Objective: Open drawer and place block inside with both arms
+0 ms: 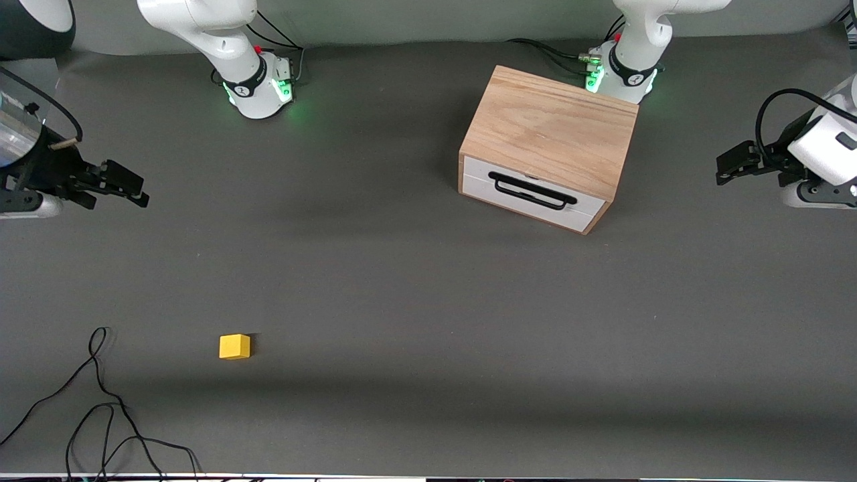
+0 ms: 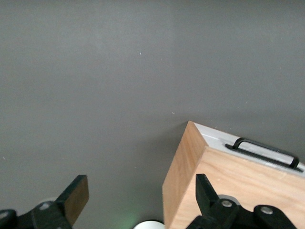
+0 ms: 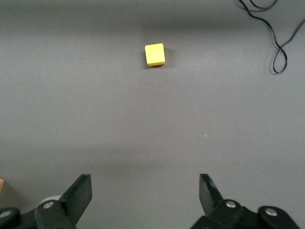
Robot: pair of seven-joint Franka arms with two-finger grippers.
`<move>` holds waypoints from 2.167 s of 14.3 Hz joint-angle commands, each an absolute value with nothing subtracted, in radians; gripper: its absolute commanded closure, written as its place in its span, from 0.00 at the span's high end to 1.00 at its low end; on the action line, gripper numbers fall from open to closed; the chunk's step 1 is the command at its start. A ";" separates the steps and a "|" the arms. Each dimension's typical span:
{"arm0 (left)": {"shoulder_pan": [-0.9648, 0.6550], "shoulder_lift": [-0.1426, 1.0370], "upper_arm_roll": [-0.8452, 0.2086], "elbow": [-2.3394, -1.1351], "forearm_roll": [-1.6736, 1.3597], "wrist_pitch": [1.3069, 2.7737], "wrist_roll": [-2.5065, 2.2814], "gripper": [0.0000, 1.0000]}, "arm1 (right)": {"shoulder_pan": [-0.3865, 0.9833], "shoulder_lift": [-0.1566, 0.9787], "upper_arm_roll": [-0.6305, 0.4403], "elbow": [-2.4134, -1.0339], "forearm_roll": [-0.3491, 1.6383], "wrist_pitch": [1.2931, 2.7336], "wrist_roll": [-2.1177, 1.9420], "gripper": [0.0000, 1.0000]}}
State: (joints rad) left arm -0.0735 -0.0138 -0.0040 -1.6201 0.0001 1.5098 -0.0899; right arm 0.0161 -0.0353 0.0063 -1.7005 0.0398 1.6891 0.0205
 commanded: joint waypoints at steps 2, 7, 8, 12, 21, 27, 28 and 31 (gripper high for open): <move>-0.086 -0.025 -0.080 -1.628 -0.008 1.519 -0.311 1.00 | 0.012 0.121 -0.002 -1.563 0.038 1.681 -0.054 1.00; -0.087 0.011 -0.224 -1.603 -0.005 1.517 -0.754 1.00 | 0.011 0.308 -0.002 -1.467 0.038 1.722 -0.064 1.00; -0.090 0.017 -0.260 -1.597 -0.003 1.517 -0.859 1.00 | 0.009 0.339 -0.002 -1.465 0.038 1.753 -0.064 1.00; -0.097 0.096 -0.402 -1.545 0.009 1.519 -1.330 1.00 | 0.009 0.483 -0.003 -1.456 0.038 1.902 -0.063 1.00; -0.233 0.209 -0.436 -1.525 0.058 1.563 -1.732 1.00 | 0.005 0.715 -0.003 -1.450 0.048 2.181 -0.055 1.00; -0.218 0.296 -0.431 -1.626 0.089 1.703 -1.724 1.00 | 0.006 0.781 -0.002 -1.509 0.040 2.387 -0.072 1.00; -0.219 0.320 -0.431 -1.626 0.101 1.710 -1.723 1.00 | 0.006 0.790 -0.002 -1.509 0.041 2.401 -0.072 1.00; -0.218 0.386 -0.430 -1.626 0.126 1.720 -1.707 1.00 | 0.005 0.795 -0.002 -1.520 0.041 2.415 -0.077 1.00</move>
State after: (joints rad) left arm -0.2179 0.3553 -0.4277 -1.6281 0.1046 1.7078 -1.7091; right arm 0.0088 0.7930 -0.0017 -1.5060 0.0390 2.3938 -0.0455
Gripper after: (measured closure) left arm 0.000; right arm 0.000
